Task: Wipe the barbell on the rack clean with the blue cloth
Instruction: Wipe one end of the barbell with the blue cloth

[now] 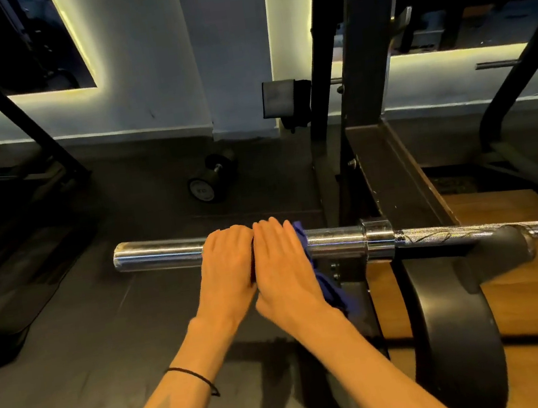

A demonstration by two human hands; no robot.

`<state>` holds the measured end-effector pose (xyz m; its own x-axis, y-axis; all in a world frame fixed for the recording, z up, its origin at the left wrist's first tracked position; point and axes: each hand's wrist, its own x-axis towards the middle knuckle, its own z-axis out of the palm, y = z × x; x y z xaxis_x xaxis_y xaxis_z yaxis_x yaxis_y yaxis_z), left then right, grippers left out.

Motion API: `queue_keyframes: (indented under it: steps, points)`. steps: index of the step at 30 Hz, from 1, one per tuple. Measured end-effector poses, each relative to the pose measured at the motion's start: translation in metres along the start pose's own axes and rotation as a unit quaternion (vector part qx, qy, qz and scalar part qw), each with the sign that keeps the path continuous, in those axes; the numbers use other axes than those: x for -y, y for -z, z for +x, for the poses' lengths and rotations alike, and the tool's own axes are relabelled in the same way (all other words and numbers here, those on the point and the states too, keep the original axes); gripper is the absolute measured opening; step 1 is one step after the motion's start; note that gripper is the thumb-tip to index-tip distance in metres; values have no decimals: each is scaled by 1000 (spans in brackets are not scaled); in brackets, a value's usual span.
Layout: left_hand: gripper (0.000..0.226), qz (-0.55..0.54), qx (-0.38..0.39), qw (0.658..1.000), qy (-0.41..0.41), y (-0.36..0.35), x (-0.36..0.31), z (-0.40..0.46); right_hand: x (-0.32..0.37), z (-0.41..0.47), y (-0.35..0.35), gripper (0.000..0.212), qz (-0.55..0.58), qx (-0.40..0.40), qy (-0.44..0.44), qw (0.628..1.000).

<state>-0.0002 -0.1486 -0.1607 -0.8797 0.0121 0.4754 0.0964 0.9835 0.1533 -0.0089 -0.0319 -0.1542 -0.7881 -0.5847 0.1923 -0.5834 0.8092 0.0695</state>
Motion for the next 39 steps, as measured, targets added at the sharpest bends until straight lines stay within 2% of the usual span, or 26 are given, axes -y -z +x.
queue_keyframes:
  steps: [2,4,8,11,13,17,21,23,25,28,32,35,39]
  points:
    - [29,15,-3,1000,23,-3,-3,0,-5,-4,1,101,-21,0,14,1000]
    - [42,23,9,999,28,0,-2,2,-21,-12,9,102,-52,3,14,999]
    - [69,31,102,994,-32,22,5,11,-60,-23,20,72,-59,9,-31,998]
    - [71,38,175,983,-50,33,11,24,-81,-36,26,82,-104,42,-66,992]
    - [68,17,186,982,-32,33,10,27,-83,-38,27,82,-121,71,-66,988]
    - [63,11,144,989,-25,26,7,20,-61,-23,27,58,-53,67,-86,993]
    - [61,19,101,995,-16,19,3,13,-25,-2,21,50,22,15,-43,999]
    - [53,6,45,999,-18,12,1,6,-12,5,18,51,76,-2,-18,997]
    - [48,-3,-10,1000,-20,8,-1,0,-11,6,18,54,108,-4,-15,994]
    - [51,17,-43,999,-29,6,-1,-1,-30,-2,21,40,114,-13,-16,993]
    - [65,47,11,999,-8,6,3,1,-66,-17,17,43,73,-13,-34,997]
    - [81,45,69,996,-38,15,12,7,-88,-23,16,45,61,-7,-67,996]
    - [67,33,143,986,-74,30,26,21,-95,-25,19,33,33,3,-93,995]
